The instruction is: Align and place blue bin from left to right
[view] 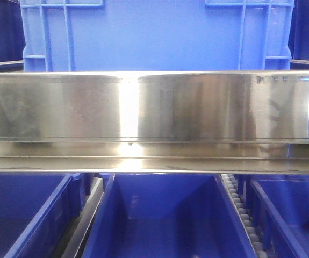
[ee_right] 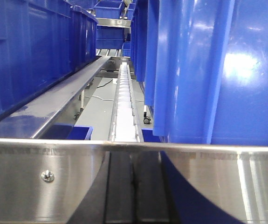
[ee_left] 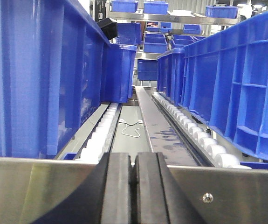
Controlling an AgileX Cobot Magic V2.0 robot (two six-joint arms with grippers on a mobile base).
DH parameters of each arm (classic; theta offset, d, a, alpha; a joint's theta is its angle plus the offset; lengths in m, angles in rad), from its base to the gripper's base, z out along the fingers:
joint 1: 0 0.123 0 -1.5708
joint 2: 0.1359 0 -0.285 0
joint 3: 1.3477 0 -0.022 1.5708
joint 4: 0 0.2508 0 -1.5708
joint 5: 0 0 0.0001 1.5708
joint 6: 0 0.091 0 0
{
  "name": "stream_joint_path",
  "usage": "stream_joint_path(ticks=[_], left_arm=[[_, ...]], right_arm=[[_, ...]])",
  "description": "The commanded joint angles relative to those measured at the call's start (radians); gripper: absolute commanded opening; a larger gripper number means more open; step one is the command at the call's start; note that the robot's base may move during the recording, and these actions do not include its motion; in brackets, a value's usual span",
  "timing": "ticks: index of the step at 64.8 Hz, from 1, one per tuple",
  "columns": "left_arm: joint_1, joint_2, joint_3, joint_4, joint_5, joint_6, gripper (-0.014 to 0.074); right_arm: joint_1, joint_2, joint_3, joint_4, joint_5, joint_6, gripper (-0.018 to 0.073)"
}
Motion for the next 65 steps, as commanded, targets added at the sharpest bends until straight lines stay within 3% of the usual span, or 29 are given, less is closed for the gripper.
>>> stream_joint_path(ticks=[1, 32, 50, 65], left_arm=[[-0.006, -0.004, -0.003, -0.001, -0.020, 0.003, -0.0111], [-0.006, -0.004, -0.003, -0.001, -0.031, 0.003, -0.0111], [-0.006, -0.004, -0.003, -0.001, -0.049, 0.003, -0.0111], [-0.006, -0.004, -0.003, -0.032, -0.162, 0.003, -0.0111]], right_arm=[[0.000, -0.004, 0.000, 0.004, -0.023, -0.003, -0.0070], [0.000, -0.004, 0.000, 0.004, -0.026, -0.003, -0.0070], [0.000, -0.004, 0.000, 0.004, -0.138, -0.003, -0.0070], [0.000, -0.004, 0.000, 0.004, -0.240, -0.003, -0.0070]])
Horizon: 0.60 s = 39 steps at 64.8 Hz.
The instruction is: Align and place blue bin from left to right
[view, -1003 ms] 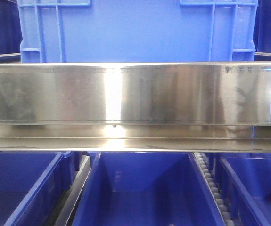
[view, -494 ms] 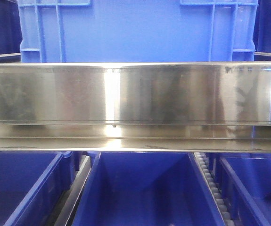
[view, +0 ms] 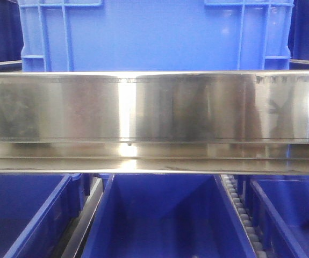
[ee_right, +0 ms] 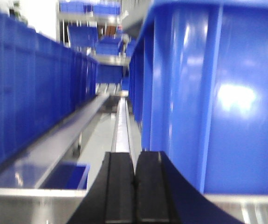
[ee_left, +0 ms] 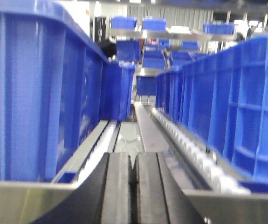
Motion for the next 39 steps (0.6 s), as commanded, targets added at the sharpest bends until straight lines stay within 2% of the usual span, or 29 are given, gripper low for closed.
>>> stream_joint_path(ticks=[1, 7, 12, 18, 23, 27, 32, 36, 39], left_arm=[[-0.006, -0.002, -0.003, -0.023, -0.076, 0.003, -0.0111], [-0.006, -0.002, -0.049, -0.023, -0.059, 0.003, -0.0111], [-0.006, -0.002, -0.134, -0.023, 0.012, 0.003, -0.0106], [-0.006, 0.015, -0.283, -0.005, 0.152, 0.003, -0.0056], [-0.006, 0.075, -0.406, 0.012, 0.283, 0.003, 0.0044], [-0.006, 0.130, -0.509, 0.018, 0.370, 0.003, 0.0139], [-0.006, 0.218, -0.610, 0.018, 0.425, 0.003, 0.0267], [-0.006, 0.294, -0.671, 0.018, 0.430, 0.003, 0.0356], [-0.006, 0.354, -0.704, 0.018, 0.430, 0.003, 0.0411]], right_arm=[[0.000, -0.004, 0.000, 0.004, -0.070, -0.003, -0.0070], [0.000, -0.004, 0.000, 0.004, -0.088, 0.008, -0.0070], [0.000, -0.004, -0.062, 0.004, -0.060, 0.008, -0.0070], [0.000, -0.004, -0.197, 0.004, 0.087, 0.008, -0.0064], [0.000, 0.013, -0.308, 0.004, 0.207, 0.008, -0.0035], [0.000, 0.052, -0.398, 0.004, 0.275, 0.008, 0.0064], [0.000, 0.109, -0.478, 0.004, 0.301, 0.008, 0.0305], [0.000, 0.159, -0.525, 0.004, 0.299, 0.008, 0.0469], [0.000, 0.194, -0.552, 0.004, 0.299, 0.008, 0.0559]])
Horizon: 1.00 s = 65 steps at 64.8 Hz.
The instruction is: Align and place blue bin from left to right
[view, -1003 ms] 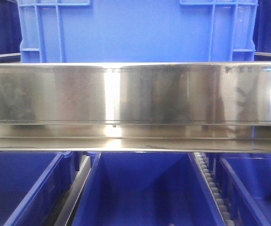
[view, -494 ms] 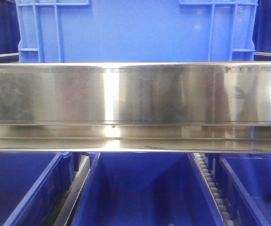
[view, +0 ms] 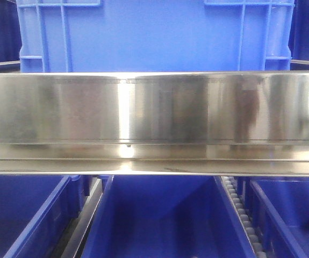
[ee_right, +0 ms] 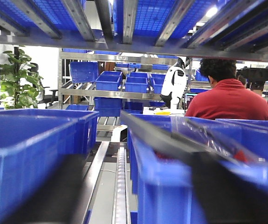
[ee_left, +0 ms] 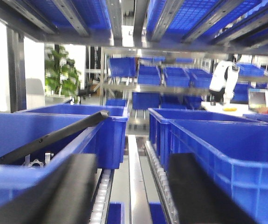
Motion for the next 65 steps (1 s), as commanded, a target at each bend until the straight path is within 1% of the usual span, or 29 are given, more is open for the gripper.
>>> stream_joint_path(ticks=[1, 8, 12, 16, 19, 24, 27, 29, 33, 37, 41, 46, 52, 60, 64, 65], left_arm=[[-0.006, 0.110, -0.080, 0.004, 0.023, 0.003, 0.0425], [-0.006, 0.259, -0.155, -0.001, 0.016, 0.003, 0.0518], [-0.037, 0.321, -0.203, -0.003, 0.020, 0.003, 0.0566], [-0.089, 0.389, -0.263, 0.013, 0.039, 0.010, 0.0607], [-0.132, 0.448, -0.312, 0.014, 0.075, 0.027, 0.0605], [-0.191, 0.544, -0.413, 0.031, 0.133, 0.027, 0.0602], [-0.230, 0.612, -0.495, 0.039, 0.190, 0.027, 0.0602], [-0.249, 0.660, -0.539, 0.041, 0.218, 0.027, 0.0602], [-0.264, 0.738, -0.641, 0.041, 0.289, 0.027, 0.0602], [-0.267, 0.834, -0.748, 0.036, 0.375, 0.027, 0.0602], [-0.267, 0.934, -0.890, 0.034, 0.477, 0.023, 0.0602], [-0.267, 1.026, -0.995, 0.032, 0.560, 0.020, 0.0602], [-0.267, 1.126, -1.123, 0.032, 0.639, -0.009, 0.0602], [-0.267, 1.252, -1.265, 0.032, 0.747, -0.026, 0.0602], [-0.269, 1.323, -1.333, 0.030, 0.802, -0.035, 0.0601], [-0.269, 1.342, -1.352, 0.030, 0.815, -0.035, 0.0601]], right_arm=[[0.000, 0.072, -0.062, 0.004, 0.013, 0.001, 0.0580], [0.002, 0.162, -0.129, 0.004, 0.013, 0.001, 0.0568], [0.004, 0.219, -0.180, 0.004, 0.017, 0.001, 0.0568], [0.011, 0.281, -0.243, 0.004, 0.036, 0.001, 0.0568], [0.023, 0.325, -0.291, 0.004, 0.058, 0.001, 0.0568], [0.056, 0.417, -0.392, 0.004, 0.102, -0.003, 0.0568], [0.084, 0.474, -0.454, 0.004, 0.125, -0.003, 0.0568], [0.103, 0.508, -0.490, 0.004, 0.149, -0.004, 0.0568], [0.154, 0.602, -0.577, 0.004, 0.201, -0.006, 0.0568], [0.193, 0.678, -0.674, 0.004, 0.273, -0.006, 0.0568], [0.239, 0.798, -0.800, 0.004, 0.398, -0.006, 0.0568], [0.261, 0.911, -0.948, 0.005, 0.522, -0.003, 0.0568], [0.263, 1.046, -1.114, 0.007, 0.683, 0.002, 0.0568], [0.263, 1.227, -1.339, 0.007, 0.914, 0.021, 0.0568], [0.263, 1.319, -1.450, 0.007, 0.988, 0.025, 0.0568], [0.269, 1.353, -1.489, 0.007, 0.988, 0.027, 0.0568]])
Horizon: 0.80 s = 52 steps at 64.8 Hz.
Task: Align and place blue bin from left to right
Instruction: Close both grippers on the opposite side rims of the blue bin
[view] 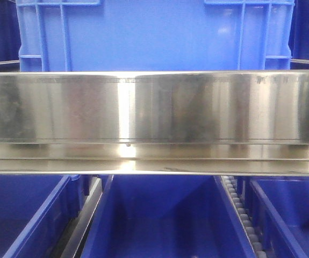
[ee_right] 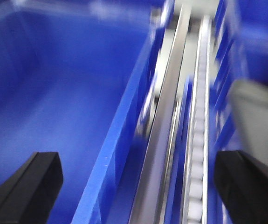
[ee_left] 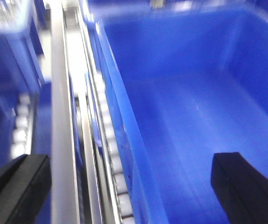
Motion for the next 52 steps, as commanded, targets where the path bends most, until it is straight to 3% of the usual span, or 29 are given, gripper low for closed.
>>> stream_joint_path(ticks=[1, 12, 27, 52], left_arm=[[-0.007, 0.073, -0.081, -0.006, 0.065, -0.015, 0.0601], [-0.007, 0.215, -0.228, -0.006, 0.156, -0.015, 0.0601], [-0.007, 0.338, -0.418, 0.012, 0.159, -0.017, 0.0601], [-0.011, 0.441, -0.433, -0.011, 0.159, -0.019, 0.0601]], right_arm=[[0.011, 0.101, -0.142, -0.001, 0.075, 0.008, 0.0568], [0.072, 0.274, -0.304, -0.022, 0.075, 0.044, 0.0568], [0.076, 0.393, -0.330, -0.081, 0.075, 0.084, 0.0568], [0.077, 0.491, -0.330, -0.081, 0.075, 0.085, 0.0568]])
